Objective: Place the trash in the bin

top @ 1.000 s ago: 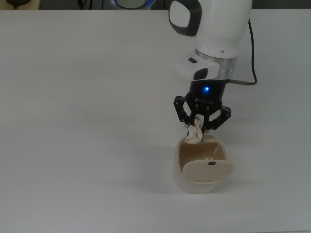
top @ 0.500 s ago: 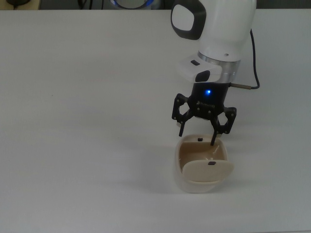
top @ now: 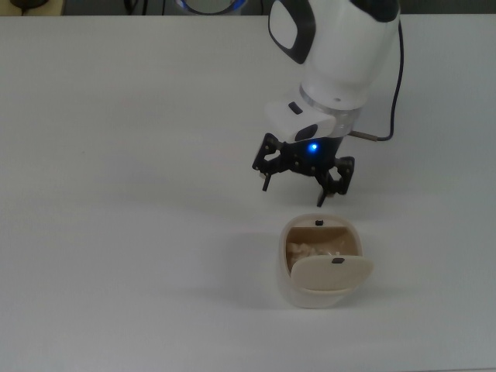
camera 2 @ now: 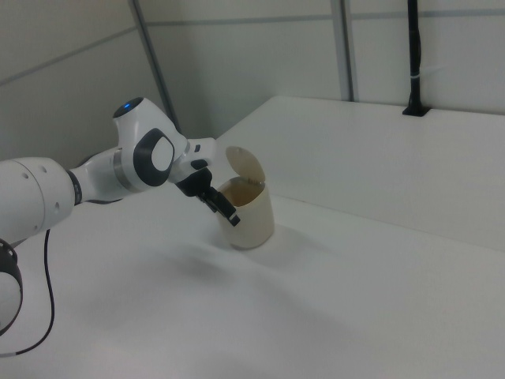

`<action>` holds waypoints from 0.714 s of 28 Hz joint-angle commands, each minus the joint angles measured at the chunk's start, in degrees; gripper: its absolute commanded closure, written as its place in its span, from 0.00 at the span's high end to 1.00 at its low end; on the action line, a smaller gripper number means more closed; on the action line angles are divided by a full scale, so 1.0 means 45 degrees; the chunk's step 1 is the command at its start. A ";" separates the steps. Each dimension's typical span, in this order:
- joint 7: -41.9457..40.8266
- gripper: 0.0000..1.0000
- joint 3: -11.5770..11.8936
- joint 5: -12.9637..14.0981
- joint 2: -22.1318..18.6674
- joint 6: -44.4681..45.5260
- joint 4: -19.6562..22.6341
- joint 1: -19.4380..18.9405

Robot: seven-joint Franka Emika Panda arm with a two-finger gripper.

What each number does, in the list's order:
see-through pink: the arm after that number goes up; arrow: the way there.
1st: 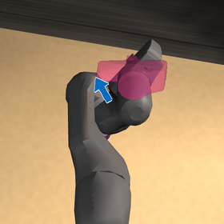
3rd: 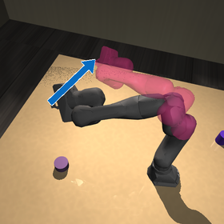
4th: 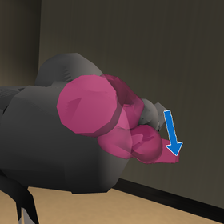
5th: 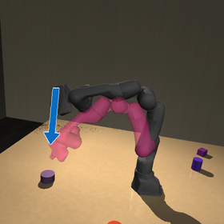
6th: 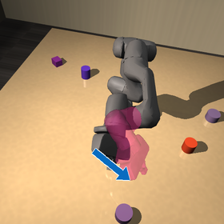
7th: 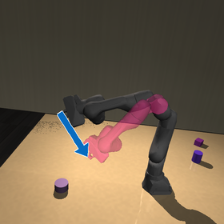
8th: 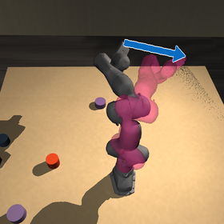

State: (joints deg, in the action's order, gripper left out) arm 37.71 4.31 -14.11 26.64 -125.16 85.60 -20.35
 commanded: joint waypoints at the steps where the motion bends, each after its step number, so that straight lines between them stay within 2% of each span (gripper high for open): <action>1: -0.3239 1.00 0.0194 0.1806 -0.1191 0.2710 0.0060 0.0245; 4: -0.4544 1.00 0.0214 0.2157 -0.2009 0.4697 0.0060 0.0556; 9: -0.6324 1.00 0.0233 0.2354 -0.2676 0.6928 0.0060 0.0869; 13: -0.6991 1.00 0.0233 0.2335 -0.2970 0.7519 0.0079 0.1416; 20: -0.8573 1.00 0.0233 0.2335 -0.3517 0.8105 0.0099 0.2861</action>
State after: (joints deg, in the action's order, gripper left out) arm 4.39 5.27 -4.94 13.35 -90.58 84.60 -11.10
